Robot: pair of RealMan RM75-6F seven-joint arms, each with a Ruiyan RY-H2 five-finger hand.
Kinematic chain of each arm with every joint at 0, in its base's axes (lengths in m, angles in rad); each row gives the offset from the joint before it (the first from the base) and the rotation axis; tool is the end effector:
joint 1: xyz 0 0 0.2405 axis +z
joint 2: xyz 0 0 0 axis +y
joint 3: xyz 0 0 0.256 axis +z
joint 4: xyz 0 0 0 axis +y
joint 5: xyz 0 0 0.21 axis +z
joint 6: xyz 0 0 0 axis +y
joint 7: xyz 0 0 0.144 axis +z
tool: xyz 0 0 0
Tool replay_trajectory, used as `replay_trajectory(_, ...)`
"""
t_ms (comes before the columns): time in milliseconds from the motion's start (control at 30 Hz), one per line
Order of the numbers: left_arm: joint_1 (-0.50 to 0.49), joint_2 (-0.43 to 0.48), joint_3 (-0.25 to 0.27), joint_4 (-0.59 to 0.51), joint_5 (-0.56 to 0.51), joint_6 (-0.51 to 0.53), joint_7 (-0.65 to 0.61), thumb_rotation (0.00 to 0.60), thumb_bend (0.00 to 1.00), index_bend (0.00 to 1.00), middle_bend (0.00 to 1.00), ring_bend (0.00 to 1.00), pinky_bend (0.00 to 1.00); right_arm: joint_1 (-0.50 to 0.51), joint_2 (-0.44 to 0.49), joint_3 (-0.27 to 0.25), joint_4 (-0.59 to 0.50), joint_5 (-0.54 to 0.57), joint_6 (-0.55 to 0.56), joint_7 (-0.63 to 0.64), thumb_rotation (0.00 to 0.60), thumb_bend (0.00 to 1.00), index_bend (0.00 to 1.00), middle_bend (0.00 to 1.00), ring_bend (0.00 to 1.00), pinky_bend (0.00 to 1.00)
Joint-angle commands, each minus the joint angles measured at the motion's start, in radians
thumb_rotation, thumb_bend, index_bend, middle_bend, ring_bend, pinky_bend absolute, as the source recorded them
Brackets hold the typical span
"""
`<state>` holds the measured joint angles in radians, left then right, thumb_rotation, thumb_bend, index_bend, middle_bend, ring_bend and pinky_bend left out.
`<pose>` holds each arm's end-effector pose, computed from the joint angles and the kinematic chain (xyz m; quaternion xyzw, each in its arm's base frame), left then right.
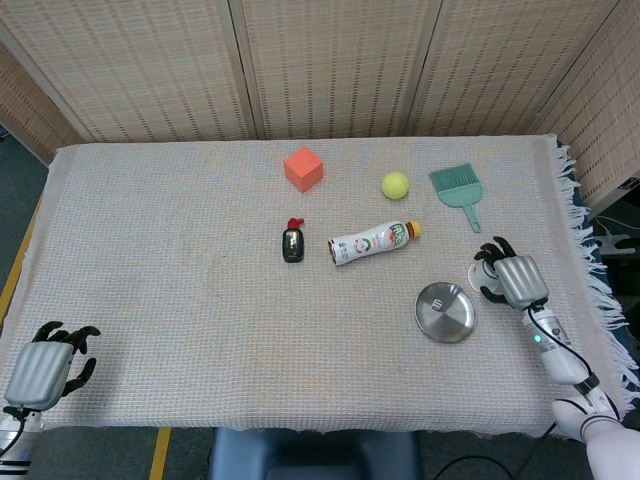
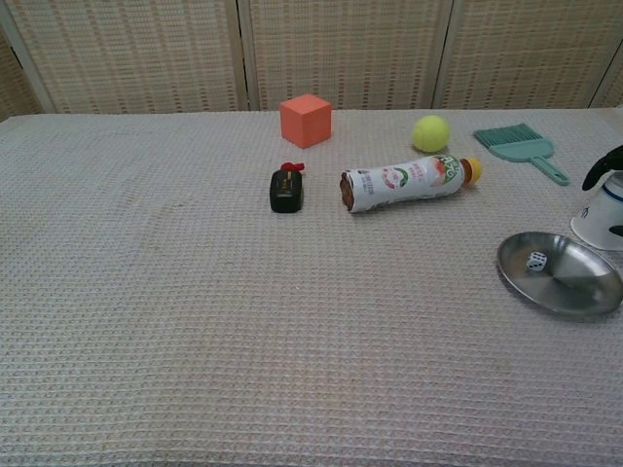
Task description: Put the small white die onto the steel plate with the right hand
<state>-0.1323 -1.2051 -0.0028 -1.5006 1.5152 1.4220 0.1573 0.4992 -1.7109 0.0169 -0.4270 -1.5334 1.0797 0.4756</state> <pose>-0.3219 0.1869 0.1260 -0.6611 -0.3424 -0.3188 0.5866 -0.3692 -0.3480 0.0616 0.6919 -0.3560 0.3192 0.5410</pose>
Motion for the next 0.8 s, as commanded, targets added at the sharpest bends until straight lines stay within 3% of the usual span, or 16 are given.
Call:
replay_trajectory(33, 0.000, 0.001, 0.000, -0.002, -0.001, 0.000, -0.002, 0.600, 0.37, 0.35, 0.52, 0.45, 0.22, -0.005, 0.007, 0.000, -0.013, 0.001, 0.005, -0.010, 0.600, 0.18, 0.32, 0.20, 0.09, 0.61)
replay_trajectory(300, 0.000, 0.001, -0.001, -0.003, -0.002, 0.001, -0.005, 0.600, 0.37, 0.35, 0.52, 0.46, 0.22, -0.011, -0.007, 0.012, -0.004, 0.015, 0.009, -0.028, 0.600, 0.18, 0.44, 0.34, 0.22, 0.71)
replay_trajectory(467, 0.000, 0.002, 0.000, -0.003, 0.000, 0.001, -0.008, 0.600, 0.37, 0.35, 0.52, 0.46, 0.22, -0.013, -0.020, 0.018, 0.017, 0.024, 0.004, -0.039, 0.600, 0.18, 0.51, 0.44, 0.38, 0.76)
replay_trajectory(800, 0.000, 0.003, -0.001, -0.005, -0.001, 0.000, -0.006, 0.600, 0.37, 0.35, 0.52, 0.46, 0.22, -0.019, -0.026, 0.024, 0.026, 0.021, 0.048, -0.041, 0.600, 0.26, 0.64, 0.51, 0.49, 0.82)
